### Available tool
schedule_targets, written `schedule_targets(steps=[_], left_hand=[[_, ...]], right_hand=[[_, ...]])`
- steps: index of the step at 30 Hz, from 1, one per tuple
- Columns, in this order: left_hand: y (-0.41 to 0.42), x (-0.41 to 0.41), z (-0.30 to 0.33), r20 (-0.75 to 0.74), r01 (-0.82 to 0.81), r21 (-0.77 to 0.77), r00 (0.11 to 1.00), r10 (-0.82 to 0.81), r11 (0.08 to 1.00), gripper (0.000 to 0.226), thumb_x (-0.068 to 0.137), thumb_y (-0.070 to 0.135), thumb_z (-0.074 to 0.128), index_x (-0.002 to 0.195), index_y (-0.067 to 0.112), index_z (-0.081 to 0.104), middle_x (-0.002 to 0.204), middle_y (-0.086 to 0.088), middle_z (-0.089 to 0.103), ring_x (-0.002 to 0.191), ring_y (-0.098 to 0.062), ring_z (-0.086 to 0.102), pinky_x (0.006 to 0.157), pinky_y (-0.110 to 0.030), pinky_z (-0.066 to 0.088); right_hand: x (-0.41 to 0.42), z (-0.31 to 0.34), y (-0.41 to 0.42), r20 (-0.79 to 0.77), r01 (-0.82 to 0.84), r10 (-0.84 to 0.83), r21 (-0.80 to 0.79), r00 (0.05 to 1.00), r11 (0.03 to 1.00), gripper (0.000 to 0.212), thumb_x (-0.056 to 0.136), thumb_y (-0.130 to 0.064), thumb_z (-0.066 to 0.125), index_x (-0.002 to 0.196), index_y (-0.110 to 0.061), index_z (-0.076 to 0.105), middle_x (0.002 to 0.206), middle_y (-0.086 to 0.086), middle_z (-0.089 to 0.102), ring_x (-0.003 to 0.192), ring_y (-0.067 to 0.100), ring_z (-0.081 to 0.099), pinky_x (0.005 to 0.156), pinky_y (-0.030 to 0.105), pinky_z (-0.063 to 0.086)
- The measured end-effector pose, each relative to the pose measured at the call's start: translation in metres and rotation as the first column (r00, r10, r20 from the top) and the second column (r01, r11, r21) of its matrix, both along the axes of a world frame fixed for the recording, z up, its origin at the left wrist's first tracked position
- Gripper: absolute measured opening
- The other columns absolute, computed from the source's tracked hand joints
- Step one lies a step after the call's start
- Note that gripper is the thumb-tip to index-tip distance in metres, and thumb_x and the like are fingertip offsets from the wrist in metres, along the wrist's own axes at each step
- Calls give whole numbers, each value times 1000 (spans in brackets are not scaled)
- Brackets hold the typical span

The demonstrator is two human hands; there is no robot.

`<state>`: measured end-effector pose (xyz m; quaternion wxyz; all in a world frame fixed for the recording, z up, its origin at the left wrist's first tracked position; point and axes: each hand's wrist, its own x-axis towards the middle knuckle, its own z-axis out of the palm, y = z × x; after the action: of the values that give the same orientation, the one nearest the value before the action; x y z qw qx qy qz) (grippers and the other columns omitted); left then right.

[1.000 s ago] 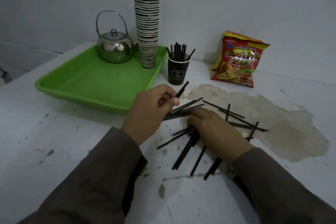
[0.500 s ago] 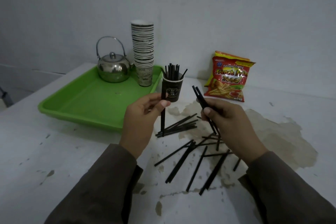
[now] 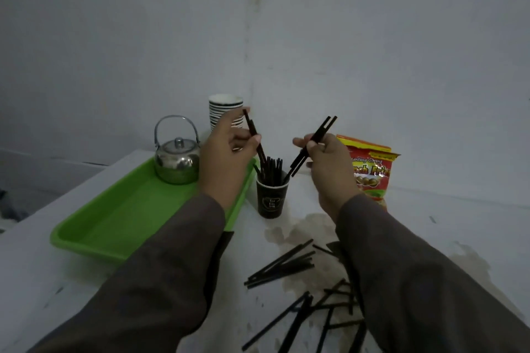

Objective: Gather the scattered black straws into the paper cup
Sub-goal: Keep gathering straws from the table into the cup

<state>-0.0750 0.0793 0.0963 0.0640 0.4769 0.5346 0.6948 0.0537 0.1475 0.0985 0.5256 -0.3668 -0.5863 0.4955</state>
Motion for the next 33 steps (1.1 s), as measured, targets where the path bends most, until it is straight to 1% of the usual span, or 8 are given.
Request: schedule_targets(steps=[5,11,15,19,23,25,28,33], left_hand=[[29,-3,0,-160,-116,47,980,122,992,57,83,8,62,130,34,43,74,14,55,69,7,57,66,-5,46],[48,-4,-44,-298,-90,-136,953,46,987,52,86,7,57,130,32,44,86,0,61,80,-14,62,76,-28,52],[51,-11,-66,-438,-143,-239,899,25,961,51,86,7,58,133,19,44,124,-9,60,114,-21,55,97,-26,41],[46,-11,-62,-449,-207,-228,889,86,951,53,87,6,55,136,16,39,140,-7,47,129,-18,43,105,-22,29],[27,4,-53,-487,-186,-139,868,97,973,45,86,1,54,128,14,50,131,-4,55,121,-10,46,102,-14,28],[9,17,-54,-481,-127,-149,876,40,981,37,85,1,55,119,14,58,117,1,61,107,-4,50,93,-6,33],[-20,37,-67,-483,-20,-286,866,-126,958,29,84,5,58,110,16,64,105,6,61,90,-1,51,78,5,33],[-56,69,-105,-467,34,-549,816,-341,835,21,80,15,63,100,21,67,95,3,65,77,-4,54,67,-1,36]], right_hand=[[-30,-11,20,57,121,-132,175,990,977,12,94,-8,43,93,-16,52,92,-1,69,89,8,60,80,29,48],[-38,-51,26,395,34,-125,229,910,973,17,91,-9,50,108,-11,56,104,10,66,97,20,61,79,27,47],[-31,-41,30,517,-76,-65,248,854,966,48,89,-6,53,134,-15,39,126,13,57,111,22,55,91,28,43],[-17,-16,30,475,-66,-108,335,874,940,47,90,-6,52,134,-15,41,129,10,56,113,18,54,92,27,43],[8,-12,15,423,-67,-106,375,900,925,35,89,-5,52,123,-15,52,117,5,64,99,5,56,80,9,43],[27,-22,1,435,-111,-69,376,898,920,27,89,-8,54,114,-17,58,105,2,69,92,5,61,79,13,48],[62,-49,-25,480,-175,-1,322,877,930,19,87,-11,57,101,-23,61,88,-3,71,84,4,65,79,26,53],[118,-98,-68,643,-209,-52,322,764,923,18,86,-10,59,97,-23,66,85,-10,69,76,-1,60,69,5,43]])
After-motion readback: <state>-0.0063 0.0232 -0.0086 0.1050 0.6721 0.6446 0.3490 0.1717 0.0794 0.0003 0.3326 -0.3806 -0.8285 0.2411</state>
